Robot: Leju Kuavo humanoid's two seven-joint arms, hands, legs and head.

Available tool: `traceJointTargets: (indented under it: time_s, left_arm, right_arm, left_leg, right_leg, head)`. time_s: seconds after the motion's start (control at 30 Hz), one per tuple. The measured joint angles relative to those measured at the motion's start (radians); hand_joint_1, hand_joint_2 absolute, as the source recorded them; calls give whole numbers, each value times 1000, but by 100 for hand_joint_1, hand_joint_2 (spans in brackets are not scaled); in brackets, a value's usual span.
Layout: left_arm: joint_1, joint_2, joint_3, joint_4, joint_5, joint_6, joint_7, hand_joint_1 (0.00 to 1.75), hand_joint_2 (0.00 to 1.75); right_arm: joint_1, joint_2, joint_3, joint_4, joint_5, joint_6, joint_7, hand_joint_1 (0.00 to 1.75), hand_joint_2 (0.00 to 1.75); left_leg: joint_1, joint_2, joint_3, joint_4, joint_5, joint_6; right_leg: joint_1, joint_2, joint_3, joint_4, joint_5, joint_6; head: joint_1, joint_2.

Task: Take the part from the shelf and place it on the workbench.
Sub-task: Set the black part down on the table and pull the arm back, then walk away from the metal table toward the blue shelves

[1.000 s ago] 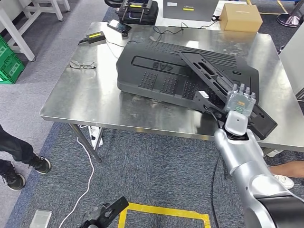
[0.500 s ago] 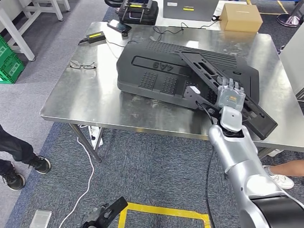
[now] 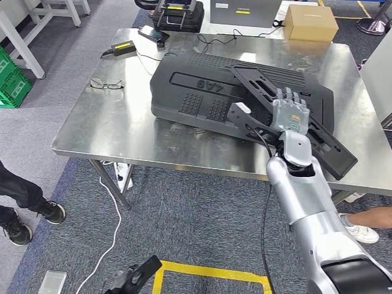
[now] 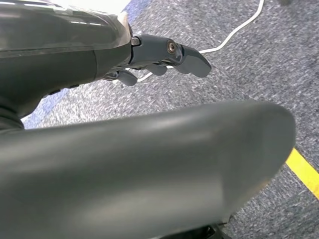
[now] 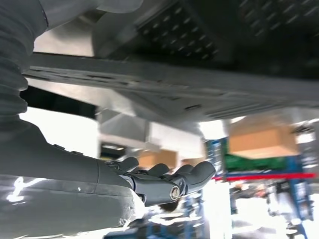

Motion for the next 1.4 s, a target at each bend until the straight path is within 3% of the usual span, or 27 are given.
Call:
traceJointTargets:
  time_s: [0.1, 0.23, 0.43, 0.53, 0.6, 0.73, 0.87, 1.1, 1.2, 1.27, 1.33, 1.4]
  left_arm:
    - [10, 5, 13, 0, 20, 7, -15, 0, 0]
    - [20, 10, 21, 0, 35, 15, -31, 0, 0]
    - [33, 12, 33, 0, 47, 30, -53, 0, 0]
    - [39, 12, 35, 0, 47, 35, -54, 0, 0]
    - [42, 12, 36, 0, 47, 40, -56, 0, 0]
    - [47, 13, 39, 0, 49, 45, -62, 0, 0]
    - [49, 13, 44, 0, 60, 53, -68, 0, 0]
    - [50, 17, 57, 0, 67, 65, -69, 0, 0]
    - [50, 18, 63, 0, 70, 69, -71, 0, 0]
    - [50, 18, 64, 0, 74, 72, -71, 0, 0]
    - [50, 18, 65, 0, 78, 74, -70, 0, 0]
    - [52, 19, 66, 0, 81, 74, -69, 0, 0]
  right_arm:
    - [18, -29, 59, -119, -120, 82, -54, 0, 175]
    - [59, -75, 88, -250, -221, 32, -74, 0, 0]
    - [269, -158, 76, -587, -282, -330, -167, 0, 0]
    - [412, -183, 41, -765, -293, -521, -262, 0, 0]
    - [502, -187, 11, -871, -314, -588, -337, 0, 0]
    - [647, -173, -60, -1039, -373, -608, -490, 0, 0]
    - [743, -148, -110, -1136, -436, -608, -576, 0, 0]
    - [841, -114, -144, -1201, -544, -608, -655, 0, 0]
    - [864, -109, -149, -1214, -571, -608, -667, 0, 0]
    - [876, -108, -152, -1219, -588, -609, -674, 0, 0]
    - [888, -108, -156, -1220, -604, -609, -682, 0, 0]
    - [902, -108, -161, -1220, -620, -609, -690, 0, 0]
  left_leg:
    - [0, 0, 0, 0, 0, 0]
    - [0, 0, 0, 0, 0, 0]
    - [0, -1, 0, 0, -1, 0]
    - [0, -1, -1, 0, -2, 0]
    - [0, -1, -1, 0, -2, 0]
    - [0, -1, -1, -1, -2, 1]
    - [-1, -1, 0, 0, -2, 1]
    - [-5, -1, -1, 6, -3, 5]
    - [-1, 2, 1, -3, 10, 19]
    - [7, 6, 3, -16, 22, 30]
    - [10, 8, 1, -18, 26, 33]
    - [11, 9, 0, -16, 27, 31]
  right_leg:
    - [0, 0, 0, 0, 0, 0]
    - [0, 0, 0, 0, 0, 0]
    - [0, -1, 0, -2, 0, 0]
    - [0, -1, 0, -2, -1, 1]
    - [0, -1, 0, -3, -1, 1]
    - [0, -1, 0, -3, -1, 1]
    - [-2, -1, 1, -4, 0, 1]
    - [-7, -1, 3, -4, 4, 8]
    - [-8, 0, 3, -5, 3, 19]
    - [-7, 1, -13, 38, -36, 28]
    - [-12, 0, -53, 146, -102, 37]
    - [-18, 0, -79, 232, -130, 44]
  head:
    - [0, 0]
    - [0, 0]
    - [0, 0]
    - [0, 0]
    - [0, 0]
    - [0, 0]
    - [0, 0]
    - [0, 0]
    - [0, 0]
    - [2, 0]
    - [4, 0]
    - [4, 0]
